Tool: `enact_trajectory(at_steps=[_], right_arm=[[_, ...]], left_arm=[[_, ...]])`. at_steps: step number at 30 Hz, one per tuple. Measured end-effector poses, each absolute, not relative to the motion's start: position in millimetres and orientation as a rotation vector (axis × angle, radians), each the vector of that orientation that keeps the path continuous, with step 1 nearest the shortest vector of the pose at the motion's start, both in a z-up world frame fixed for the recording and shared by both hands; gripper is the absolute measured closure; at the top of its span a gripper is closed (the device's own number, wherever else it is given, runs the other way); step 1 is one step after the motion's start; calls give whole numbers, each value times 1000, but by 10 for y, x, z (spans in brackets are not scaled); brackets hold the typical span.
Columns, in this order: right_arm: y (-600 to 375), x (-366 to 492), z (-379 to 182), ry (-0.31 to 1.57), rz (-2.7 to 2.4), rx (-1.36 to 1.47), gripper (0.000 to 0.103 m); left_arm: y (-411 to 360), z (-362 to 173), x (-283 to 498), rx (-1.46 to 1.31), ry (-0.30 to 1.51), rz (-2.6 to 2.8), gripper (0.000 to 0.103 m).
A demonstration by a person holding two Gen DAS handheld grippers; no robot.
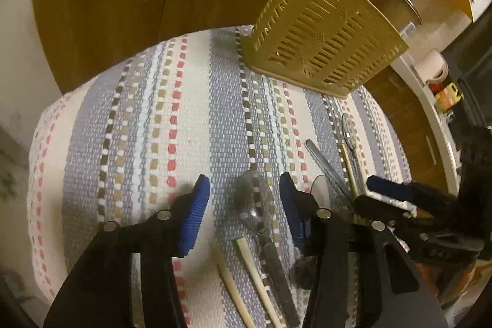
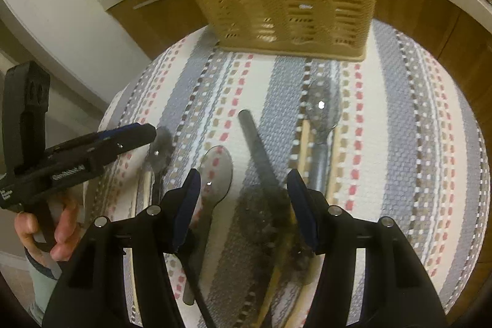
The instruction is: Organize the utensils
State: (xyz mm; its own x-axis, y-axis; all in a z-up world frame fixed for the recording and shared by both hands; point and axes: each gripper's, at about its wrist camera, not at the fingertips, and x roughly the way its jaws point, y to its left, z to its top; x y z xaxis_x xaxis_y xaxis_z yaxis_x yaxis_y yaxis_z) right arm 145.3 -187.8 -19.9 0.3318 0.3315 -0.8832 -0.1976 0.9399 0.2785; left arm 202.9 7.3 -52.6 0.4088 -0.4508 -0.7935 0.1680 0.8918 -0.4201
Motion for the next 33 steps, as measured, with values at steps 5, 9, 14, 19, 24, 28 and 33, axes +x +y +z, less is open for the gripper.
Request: enact_trajectory(at_steps=[5, 9, 14, 19, 24, 28, 33], right_arm=[[-1953, 1442, -270, 1197, 339, 191, 48], [-2039, 1455, -303, 1221, 324, 209, 48], [-1932, 1443, -311, 1233, 352, 198, 48], [-1656, 1478, -356, 1257, 360, 145, 48], [-1442, 1557, -387, 1283, 331, 97, 48], [-1353, 1540, -312, 1257, 314, 63, 48], [-1278, 1638, -444, 1305, 249, 17, 48]], left_arm=[[-165, -571, 1987, -192, 1126, -355, 58], [-397, -621, 1976, -56, 1113, -278, 59], [-482, -620, 1940, 32, 1085, -210, 71], [-179, -555, 1952, -101, 1065, -251, 73], [174, -445, 1923, -207, 1018, -249, 73], [282, -385, 1913, -224, 990, -255, 73], [250, -376, 1951, -230, 973, -285, 73]])
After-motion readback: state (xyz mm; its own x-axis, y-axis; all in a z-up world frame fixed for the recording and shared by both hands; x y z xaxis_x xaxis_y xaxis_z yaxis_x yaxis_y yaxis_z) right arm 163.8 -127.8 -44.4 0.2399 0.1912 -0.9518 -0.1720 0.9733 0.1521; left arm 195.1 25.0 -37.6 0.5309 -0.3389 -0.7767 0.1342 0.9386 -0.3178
